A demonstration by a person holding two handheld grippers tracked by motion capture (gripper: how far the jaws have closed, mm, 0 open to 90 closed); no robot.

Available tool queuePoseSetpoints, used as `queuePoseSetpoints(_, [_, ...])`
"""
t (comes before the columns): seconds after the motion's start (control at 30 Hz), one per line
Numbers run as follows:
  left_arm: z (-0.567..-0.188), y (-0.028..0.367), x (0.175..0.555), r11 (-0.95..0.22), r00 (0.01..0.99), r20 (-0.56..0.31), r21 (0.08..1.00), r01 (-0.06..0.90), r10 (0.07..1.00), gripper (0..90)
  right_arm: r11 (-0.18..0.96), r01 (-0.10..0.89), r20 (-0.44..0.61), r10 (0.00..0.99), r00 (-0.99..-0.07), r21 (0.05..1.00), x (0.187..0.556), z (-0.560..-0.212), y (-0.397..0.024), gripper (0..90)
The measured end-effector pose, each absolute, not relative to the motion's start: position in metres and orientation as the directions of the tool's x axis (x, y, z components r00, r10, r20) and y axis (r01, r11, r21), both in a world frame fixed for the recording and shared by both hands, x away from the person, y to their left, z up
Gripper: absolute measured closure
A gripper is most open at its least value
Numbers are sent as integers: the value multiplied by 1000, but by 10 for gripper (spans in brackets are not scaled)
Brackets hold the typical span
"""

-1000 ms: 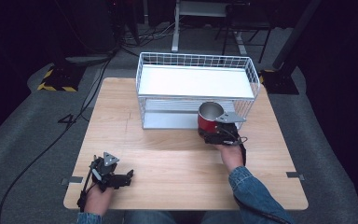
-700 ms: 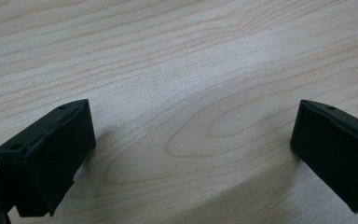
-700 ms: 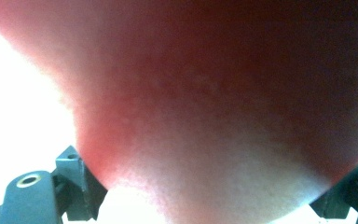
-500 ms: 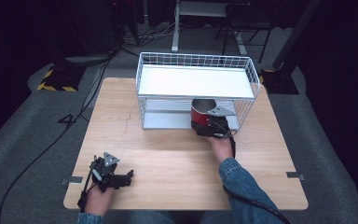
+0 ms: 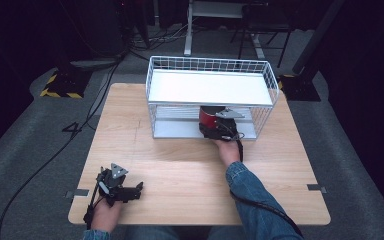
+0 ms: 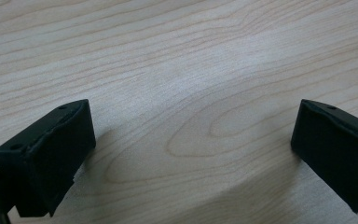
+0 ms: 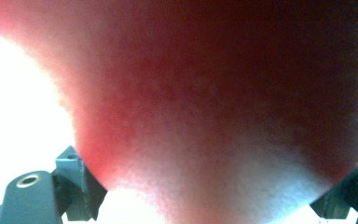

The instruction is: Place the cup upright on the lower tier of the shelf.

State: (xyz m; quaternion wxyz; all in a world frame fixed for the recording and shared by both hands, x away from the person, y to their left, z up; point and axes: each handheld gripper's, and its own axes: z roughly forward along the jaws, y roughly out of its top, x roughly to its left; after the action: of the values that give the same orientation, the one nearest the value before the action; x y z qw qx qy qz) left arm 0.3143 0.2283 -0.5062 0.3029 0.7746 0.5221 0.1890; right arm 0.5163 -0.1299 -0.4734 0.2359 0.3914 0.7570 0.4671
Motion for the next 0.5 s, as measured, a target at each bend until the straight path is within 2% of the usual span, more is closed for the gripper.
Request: queuePoseSetpoints(0.5, [-506,228,313,-260,370,-25,667,698,929,2,258,374,-14,839,-545,891,539,-480,-116,165])
